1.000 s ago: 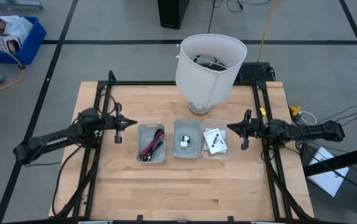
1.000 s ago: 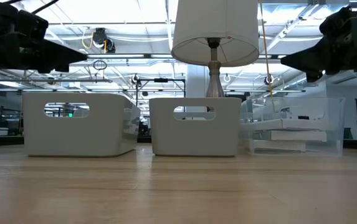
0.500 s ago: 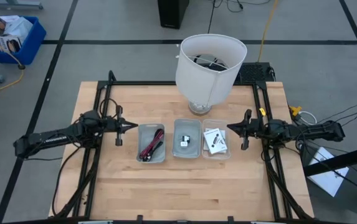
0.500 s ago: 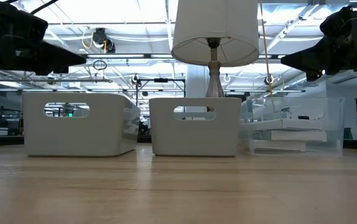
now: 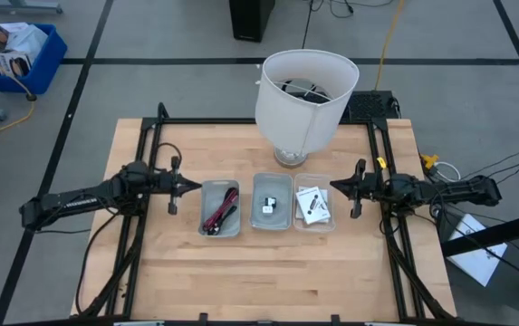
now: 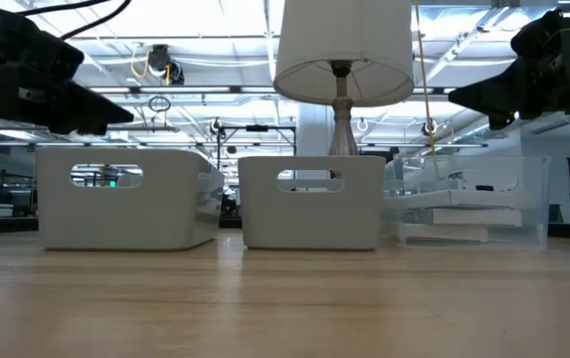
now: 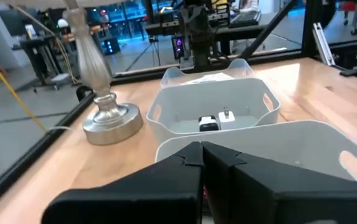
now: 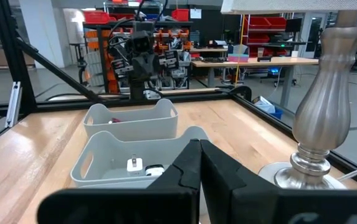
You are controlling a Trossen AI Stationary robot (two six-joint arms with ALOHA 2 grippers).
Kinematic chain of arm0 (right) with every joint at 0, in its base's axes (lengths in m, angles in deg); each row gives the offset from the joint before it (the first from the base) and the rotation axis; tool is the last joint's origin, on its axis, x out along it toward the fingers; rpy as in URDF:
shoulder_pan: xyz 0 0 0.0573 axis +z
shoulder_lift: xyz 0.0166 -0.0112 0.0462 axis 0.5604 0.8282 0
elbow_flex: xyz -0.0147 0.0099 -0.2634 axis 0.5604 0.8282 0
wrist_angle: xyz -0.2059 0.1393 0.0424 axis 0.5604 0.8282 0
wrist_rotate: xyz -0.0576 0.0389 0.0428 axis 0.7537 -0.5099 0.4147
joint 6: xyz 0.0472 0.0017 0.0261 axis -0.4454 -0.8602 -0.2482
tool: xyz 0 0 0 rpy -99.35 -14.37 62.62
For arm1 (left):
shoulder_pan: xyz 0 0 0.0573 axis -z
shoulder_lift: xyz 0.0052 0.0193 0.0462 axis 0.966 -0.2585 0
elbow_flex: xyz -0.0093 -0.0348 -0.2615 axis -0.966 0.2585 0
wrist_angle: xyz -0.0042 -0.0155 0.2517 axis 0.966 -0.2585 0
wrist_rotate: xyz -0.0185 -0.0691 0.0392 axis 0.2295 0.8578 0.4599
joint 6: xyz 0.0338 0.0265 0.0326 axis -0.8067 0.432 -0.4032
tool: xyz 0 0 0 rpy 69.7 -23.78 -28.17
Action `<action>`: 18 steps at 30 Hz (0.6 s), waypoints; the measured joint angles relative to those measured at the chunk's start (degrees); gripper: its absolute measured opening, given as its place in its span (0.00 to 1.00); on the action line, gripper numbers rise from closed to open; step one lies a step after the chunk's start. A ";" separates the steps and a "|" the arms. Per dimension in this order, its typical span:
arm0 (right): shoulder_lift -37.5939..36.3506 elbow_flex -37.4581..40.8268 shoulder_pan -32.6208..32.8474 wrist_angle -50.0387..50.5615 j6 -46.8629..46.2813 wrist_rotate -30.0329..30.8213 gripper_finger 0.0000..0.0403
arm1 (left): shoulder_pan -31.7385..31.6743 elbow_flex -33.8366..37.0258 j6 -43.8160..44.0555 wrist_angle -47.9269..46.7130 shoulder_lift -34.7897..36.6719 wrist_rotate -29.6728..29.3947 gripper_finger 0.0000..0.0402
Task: Pick and place items into bin
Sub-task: Return to Home Position
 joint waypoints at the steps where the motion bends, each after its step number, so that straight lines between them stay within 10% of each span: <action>1: 0.00 0.00 0.00 0.00 0.02 0.00 0.00 | 0.00 0.00 0.83 -0.01 0.00 -0.01 0.01; 12: 0.07 0.02 0.48 3.93 -5.43 -8.27 0.00 | 0.00 0.00 4.79 -0.03 0.00 -0.02 0.06; 18: 0.24 0.02 0.48 3.06 -3.80 0.31 0.00 | 0.00 0.00 5.74 0.67 0.00 -0.02 0.06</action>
